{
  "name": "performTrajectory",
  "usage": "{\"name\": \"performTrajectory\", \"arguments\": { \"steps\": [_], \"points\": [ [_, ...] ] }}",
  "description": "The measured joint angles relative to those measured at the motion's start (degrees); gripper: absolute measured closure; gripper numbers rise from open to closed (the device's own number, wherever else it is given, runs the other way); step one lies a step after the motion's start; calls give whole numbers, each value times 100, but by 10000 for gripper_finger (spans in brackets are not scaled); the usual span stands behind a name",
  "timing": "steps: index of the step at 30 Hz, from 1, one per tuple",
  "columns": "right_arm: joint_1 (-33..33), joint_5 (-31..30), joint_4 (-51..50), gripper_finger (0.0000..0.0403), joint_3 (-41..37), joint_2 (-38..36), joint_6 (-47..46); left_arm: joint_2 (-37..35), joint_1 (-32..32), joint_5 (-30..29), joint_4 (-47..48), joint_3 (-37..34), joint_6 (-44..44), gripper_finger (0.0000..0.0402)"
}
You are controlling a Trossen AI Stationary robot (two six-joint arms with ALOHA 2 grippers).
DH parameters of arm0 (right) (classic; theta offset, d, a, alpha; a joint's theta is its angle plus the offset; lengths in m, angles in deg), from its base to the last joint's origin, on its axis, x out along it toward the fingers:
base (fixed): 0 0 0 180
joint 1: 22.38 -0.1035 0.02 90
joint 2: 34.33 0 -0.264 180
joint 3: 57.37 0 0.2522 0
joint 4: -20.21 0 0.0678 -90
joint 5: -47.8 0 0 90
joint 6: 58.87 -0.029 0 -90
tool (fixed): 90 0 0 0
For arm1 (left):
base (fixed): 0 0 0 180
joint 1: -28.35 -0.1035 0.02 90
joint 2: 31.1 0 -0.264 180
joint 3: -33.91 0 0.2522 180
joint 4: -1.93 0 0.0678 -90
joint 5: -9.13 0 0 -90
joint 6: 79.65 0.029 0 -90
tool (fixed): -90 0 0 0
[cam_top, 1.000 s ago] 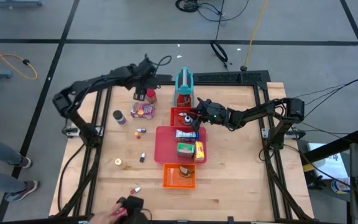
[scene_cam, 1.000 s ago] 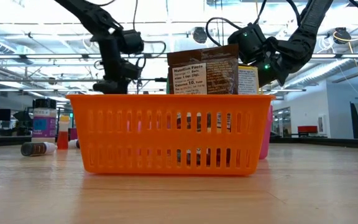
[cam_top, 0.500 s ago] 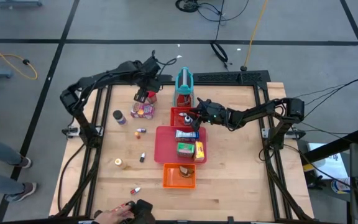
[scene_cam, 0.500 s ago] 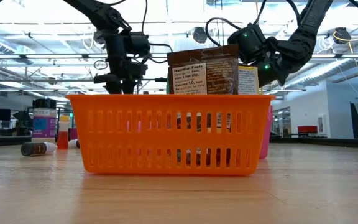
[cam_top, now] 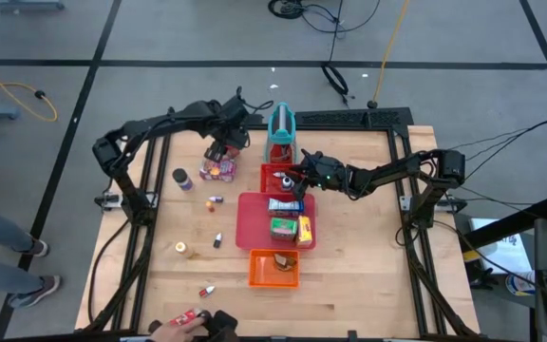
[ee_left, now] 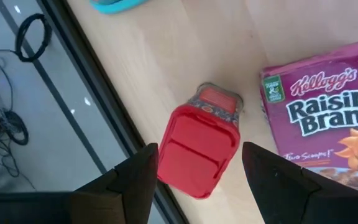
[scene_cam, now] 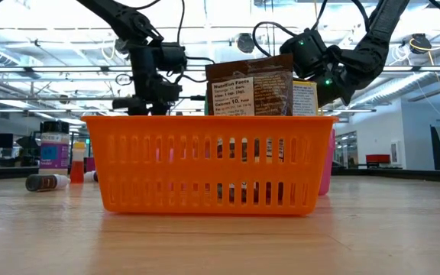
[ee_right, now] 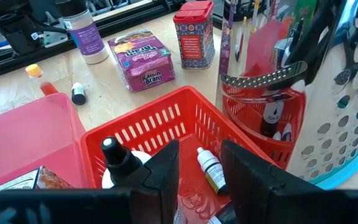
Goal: Pick & Place Kitchen Items
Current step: Put the red seasoning can into the orange bin
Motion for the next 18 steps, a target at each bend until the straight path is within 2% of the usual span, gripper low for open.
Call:
{"name": "performTrajectory", "arguments": {
  "steps": [7,18],
  "points": [
    [0,1,0,294,0,0,0,0,-7,-48,-202,-298,272,170],
    [0,1,-1,297,0,0,0,176,-7,-29,-490,-362,377,170]
  ]
}}
